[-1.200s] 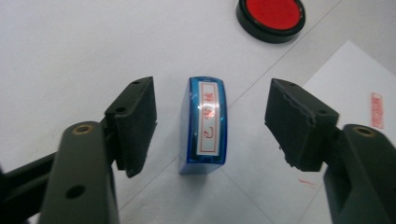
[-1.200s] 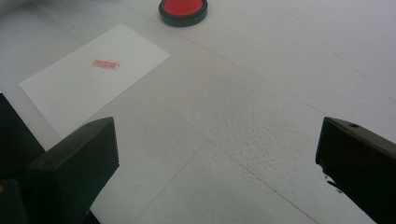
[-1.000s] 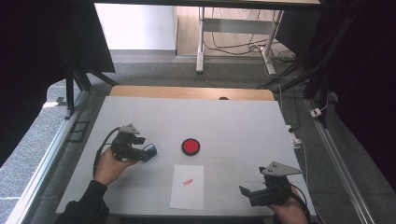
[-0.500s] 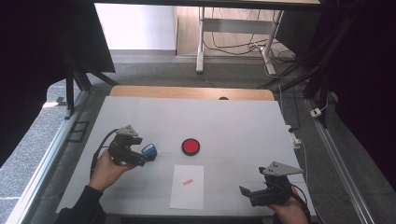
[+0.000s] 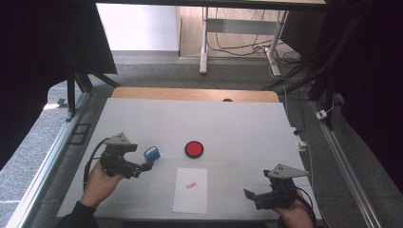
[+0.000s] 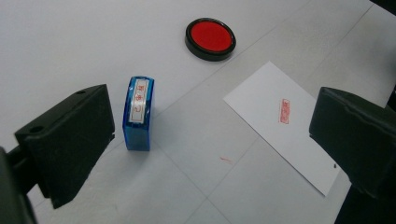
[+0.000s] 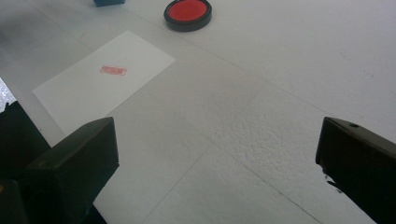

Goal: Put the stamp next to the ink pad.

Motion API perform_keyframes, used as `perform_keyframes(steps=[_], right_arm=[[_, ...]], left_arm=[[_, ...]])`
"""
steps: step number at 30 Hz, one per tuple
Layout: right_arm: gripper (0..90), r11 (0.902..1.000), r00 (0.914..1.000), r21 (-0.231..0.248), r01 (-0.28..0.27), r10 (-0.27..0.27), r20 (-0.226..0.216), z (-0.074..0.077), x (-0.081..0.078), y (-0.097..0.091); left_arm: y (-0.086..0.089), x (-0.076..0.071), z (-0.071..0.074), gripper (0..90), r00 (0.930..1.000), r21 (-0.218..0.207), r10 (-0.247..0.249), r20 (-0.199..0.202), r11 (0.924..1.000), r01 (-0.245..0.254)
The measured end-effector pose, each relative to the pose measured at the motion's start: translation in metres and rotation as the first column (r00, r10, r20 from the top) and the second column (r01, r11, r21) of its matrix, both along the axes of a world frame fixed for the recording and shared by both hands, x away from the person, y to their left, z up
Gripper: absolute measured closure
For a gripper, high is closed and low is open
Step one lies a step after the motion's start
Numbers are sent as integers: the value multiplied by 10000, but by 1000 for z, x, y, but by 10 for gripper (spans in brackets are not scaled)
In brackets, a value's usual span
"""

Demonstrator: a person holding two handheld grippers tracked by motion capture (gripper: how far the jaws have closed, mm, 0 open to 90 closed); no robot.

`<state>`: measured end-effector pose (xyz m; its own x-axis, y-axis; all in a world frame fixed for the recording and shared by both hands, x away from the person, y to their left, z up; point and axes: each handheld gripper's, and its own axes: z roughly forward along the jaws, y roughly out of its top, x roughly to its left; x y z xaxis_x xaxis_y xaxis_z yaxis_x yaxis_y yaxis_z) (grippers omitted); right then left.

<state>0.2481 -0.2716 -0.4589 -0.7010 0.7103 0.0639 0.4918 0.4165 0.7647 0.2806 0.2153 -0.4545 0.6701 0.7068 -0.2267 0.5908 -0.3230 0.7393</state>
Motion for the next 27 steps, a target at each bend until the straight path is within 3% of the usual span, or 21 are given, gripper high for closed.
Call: perform_keyframes(steps=[20,27], right_arm=[[0,10000,10000,15,60,-60,-36,0,0,0],[0,9999,10000,45,94,-94,-18,0,0,-1]], left_arm=[[30,-49,1,0,9978,-632,600,285,9963,-581],[44,-66,0,0,9944,-641,961,442,9936,-932]])
